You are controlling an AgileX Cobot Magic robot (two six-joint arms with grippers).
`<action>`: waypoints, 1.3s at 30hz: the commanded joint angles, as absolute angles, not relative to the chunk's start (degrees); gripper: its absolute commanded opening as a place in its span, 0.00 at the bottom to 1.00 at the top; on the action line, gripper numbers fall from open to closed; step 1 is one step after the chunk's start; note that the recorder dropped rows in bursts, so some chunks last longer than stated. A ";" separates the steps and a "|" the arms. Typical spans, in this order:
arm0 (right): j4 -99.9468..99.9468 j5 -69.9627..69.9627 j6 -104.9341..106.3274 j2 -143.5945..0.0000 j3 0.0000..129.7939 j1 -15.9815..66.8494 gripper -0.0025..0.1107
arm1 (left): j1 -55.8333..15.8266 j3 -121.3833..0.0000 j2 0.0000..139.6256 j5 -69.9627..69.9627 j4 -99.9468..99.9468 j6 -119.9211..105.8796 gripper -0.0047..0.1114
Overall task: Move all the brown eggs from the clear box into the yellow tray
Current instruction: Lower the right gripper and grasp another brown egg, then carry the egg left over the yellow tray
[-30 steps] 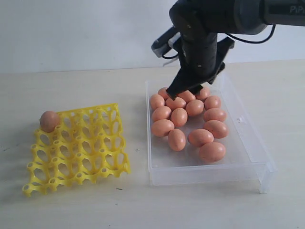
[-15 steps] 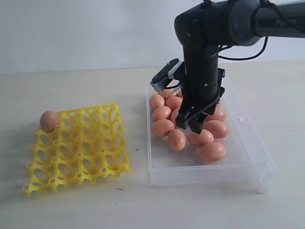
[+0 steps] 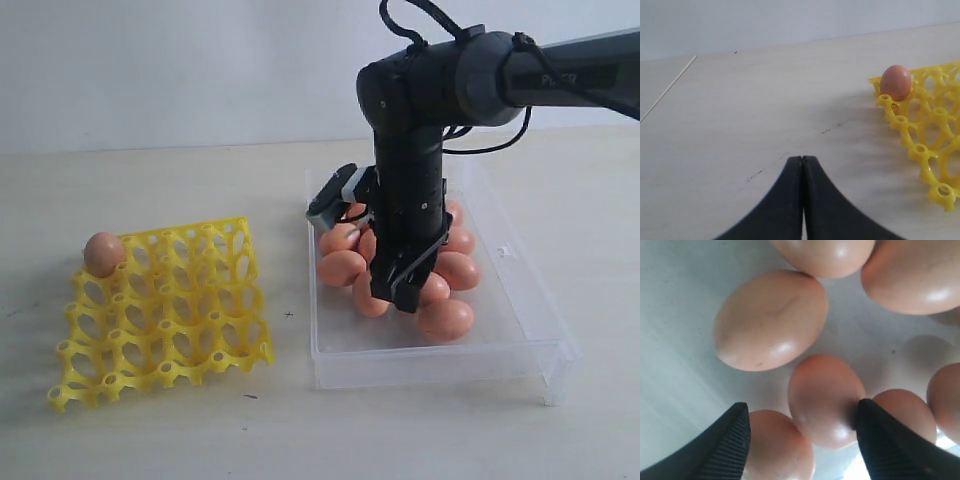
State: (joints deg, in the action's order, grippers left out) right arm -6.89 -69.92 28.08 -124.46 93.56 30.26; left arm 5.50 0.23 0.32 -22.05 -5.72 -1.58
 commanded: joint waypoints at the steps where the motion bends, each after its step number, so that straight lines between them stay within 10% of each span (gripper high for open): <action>1: -11.94 -69.96 28.39 -126.76 93.45 30.04 0.55 | 5.13 0.00 0.00 -21.58 -5.78 -1.28 0.04; 8: -12.12 -69.96 27.84 -128.88 93.54 29.51 0.51 | 5.13 0.00 0.00 -21.58 -5.78 -1.28 0.04; 14: -12.56 -69.96 24.83 -127.08 93.54 29.51 0.02 | 5.13 0.00 0.00 -21.58 -5.78 -1.28 0.04; 39: 75.49 -23.98 92.67 -123.57 93.94 39.62 0.02 | 5.13 0.00 0.00 -21.58 -5.78 -1.28 0.04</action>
